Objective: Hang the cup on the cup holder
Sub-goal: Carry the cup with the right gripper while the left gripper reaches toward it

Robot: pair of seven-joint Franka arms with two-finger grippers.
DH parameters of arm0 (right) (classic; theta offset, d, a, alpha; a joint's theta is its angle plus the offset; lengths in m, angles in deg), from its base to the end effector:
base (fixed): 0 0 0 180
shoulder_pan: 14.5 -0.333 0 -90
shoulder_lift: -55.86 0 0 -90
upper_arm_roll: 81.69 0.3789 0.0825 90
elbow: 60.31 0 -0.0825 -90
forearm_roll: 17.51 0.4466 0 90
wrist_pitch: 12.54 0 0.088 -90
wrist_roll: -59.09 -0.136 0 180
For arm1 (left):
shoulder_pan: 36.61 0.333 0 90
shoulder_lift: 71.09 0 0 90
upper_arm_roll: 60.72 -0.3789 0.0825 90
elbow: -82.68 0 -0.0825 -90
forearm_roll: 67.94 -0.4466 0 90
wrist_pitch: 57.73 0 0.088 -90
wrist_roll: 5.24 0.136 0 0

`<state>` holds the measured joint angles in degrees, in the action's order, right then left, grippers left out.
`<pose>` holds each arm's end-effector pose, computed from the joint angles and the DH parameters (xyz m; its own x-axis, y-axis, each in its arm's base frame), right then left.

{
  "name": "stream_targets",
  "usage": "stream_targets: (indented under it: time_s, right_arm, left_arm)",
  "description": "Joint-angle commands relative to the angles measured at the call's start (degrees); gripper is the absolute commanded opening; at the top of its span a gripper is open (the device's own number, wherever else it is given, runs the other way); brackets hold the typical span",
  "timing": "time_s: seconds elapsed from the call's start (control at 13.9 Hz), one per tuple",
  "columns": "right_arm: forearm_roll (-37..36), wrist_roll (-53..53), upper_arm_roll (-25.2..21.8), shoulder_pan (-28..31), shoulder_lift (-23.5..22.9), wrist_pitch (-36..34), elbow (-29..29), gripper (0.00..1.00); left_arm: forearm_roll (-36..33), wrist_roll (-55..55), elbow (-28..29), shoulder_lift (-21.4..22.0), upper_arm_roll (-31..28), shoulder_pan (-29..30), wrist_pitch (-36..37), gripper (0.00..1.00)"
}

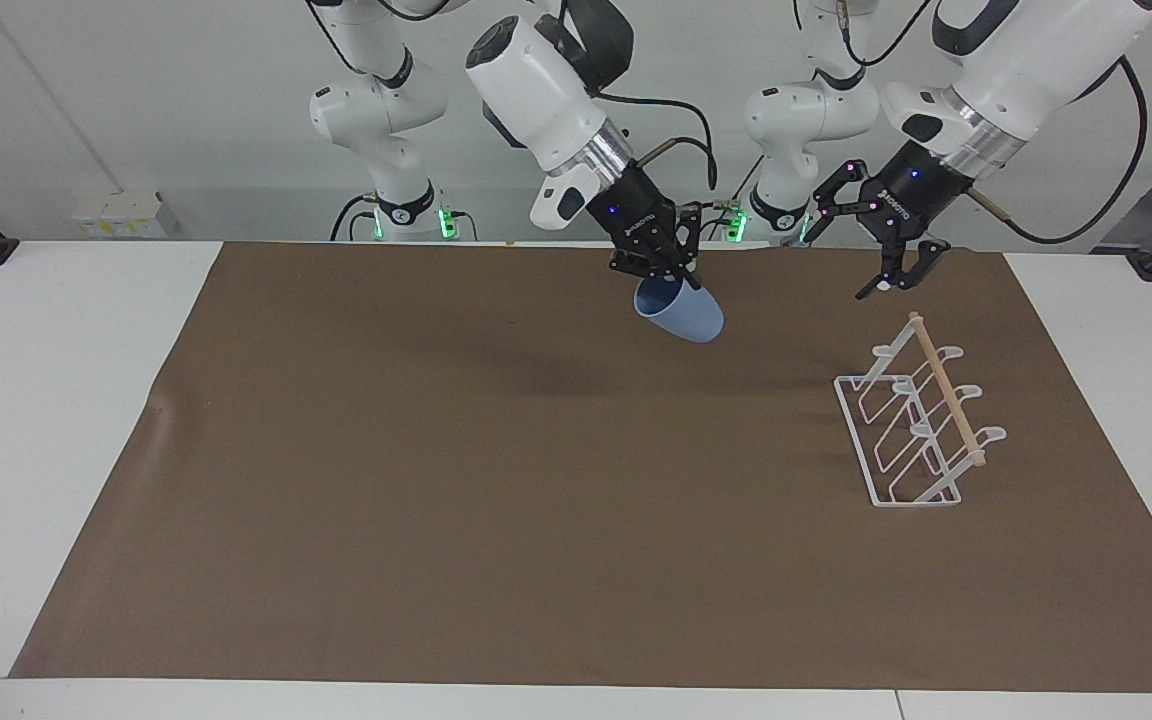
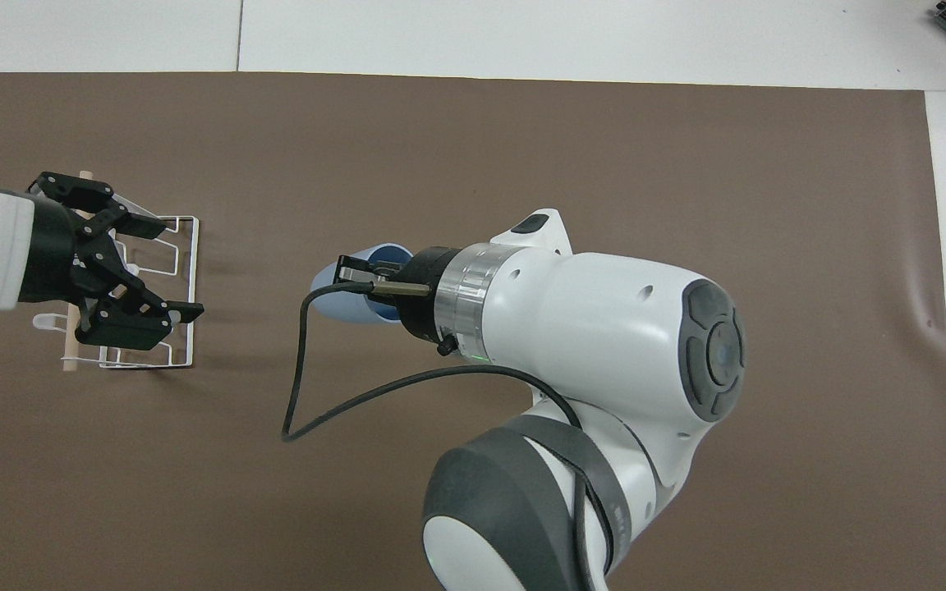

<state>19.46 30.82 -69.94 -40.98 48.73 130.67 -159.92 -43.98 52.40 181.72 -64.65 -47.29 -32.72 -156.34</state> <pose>0.5757 0.4520 0.5961 0.9575 -0.2720 0.0961 -0.1184 -0.6744 -0.7288 0.5750 -0.1544 0.6621 0.4181 -0.8293 0.3708 -0.9074 -0.4003 0.1280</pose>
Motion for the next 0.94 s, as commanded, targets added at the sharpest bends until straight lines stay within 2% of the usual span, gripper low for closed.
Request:
stream_targets:
  time_s: [0.0, 0.14, 0.29, 0.5, 0.65, 0.86]
  right_arm:
    - [3.5, -2.8, -0.2, 0.4, -0.1, 0.6, 1.3, 0.00]
    - [6.3, -5.5, -0.2, 0.3, -1.0, 1.9, 3.4, 0.00]
    - [8.6, -9.5, -0.2, -0.1, -2.4, 3.0, 5.8, 0.00]
    - [8.7, -11.3, -0.2, -0.3, -2.4, 3.1, 6.1, 0.00]
    - [8.7, -11.5, -0.1, -0.8, -2.7, 4.3, 6.1, 0.00]
    - [8.7, -11.6, -0.1, -2.6, -3.2, 6.6, 6.0, 0.00]
  left_arm:
    - [1.4, 8.9, 9.0, 5.2, -0.3, -2.6, -6.6, 1.00]
    - [2.3, 15.3, 10.5, 6.1, -0.4, -4.8, -7.8, 1.00]
    - [4.5, 16.0, 10.5, 6.1, -0.4, -4.8, -8.5, 1.00]
    - [6.4, 17.3, 10.3, 5.2, -0.3, -6.4, -11.3, 1.00]
    - [9.7, 17.2, 10.3, 4.8, -0.3, -6.6, -11.3, 1.00]
    - [10.8, 17.0, 10.4, 4.9, -0.3, -7.7, -11.2, 1.00]
